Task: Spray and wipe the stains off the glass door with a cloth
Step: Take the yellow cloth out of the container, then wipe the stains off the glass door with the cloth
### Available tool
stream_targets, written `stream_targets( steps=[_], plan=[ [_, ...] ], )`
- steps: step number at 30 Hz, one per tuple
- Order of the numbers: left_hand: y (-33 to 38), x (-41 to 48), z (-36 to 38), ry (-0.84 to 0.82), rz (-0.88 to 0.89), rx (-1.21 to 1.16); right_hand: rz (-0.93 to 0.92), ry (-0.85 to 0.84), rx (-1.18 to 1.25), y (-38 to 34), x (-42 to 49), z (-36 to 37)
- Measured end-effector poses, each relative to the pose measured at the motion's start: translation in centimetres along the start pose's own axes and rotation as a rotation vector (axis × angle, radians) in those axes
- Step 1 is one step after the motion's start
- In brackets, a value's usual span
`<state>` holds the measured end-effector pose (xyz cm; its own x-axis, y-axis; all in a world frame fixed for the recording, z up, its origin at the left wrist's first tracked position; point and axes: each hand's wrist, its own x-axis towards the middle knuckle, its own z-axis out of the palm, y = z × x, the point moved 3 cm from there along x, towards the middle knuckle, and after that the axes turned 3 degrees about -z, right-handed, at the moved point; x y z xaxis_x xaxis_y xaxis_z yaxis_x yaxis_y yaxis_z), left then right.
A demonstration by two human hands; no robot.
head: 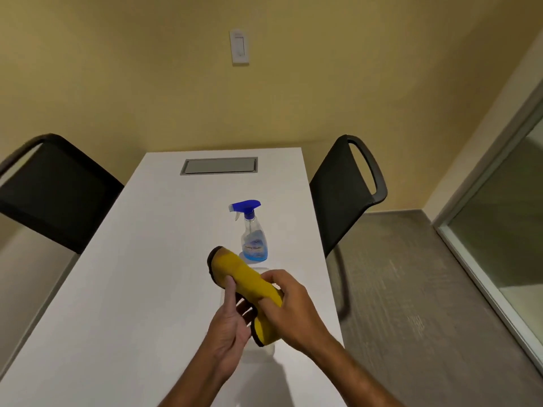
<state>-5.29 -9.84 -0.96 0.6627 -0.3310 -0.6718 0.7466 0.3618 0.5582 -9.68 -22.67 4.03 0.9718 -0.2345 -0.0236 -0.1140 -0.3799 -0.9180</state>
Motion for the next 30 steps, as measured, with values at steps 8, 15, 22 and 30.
stream_targets(
  steps=[8,15,22,30],
  plan=[
    [1.2,-2.4,5.6,-0.307,-0.035,-0.127,-0.176,0.116,-0.175,-5.0,-4.6,-4.0],
    [2.5,-4.0,9.7,-0.524,0.023,0.180,0.018,0.593,-0.034,-8.0,-7.1,-9.6],
    [-0.3,-7.6,15.5,-0.930,-0.128,0.585,0.284,0.608,0.296,-7.9,-12.1,-14.1],
    [-10.0,-13.8,21.7,-1.072,-0.325,0.714,0.283,0.992,0.380,-6.8,-22.6,-20.8]
  ],
)
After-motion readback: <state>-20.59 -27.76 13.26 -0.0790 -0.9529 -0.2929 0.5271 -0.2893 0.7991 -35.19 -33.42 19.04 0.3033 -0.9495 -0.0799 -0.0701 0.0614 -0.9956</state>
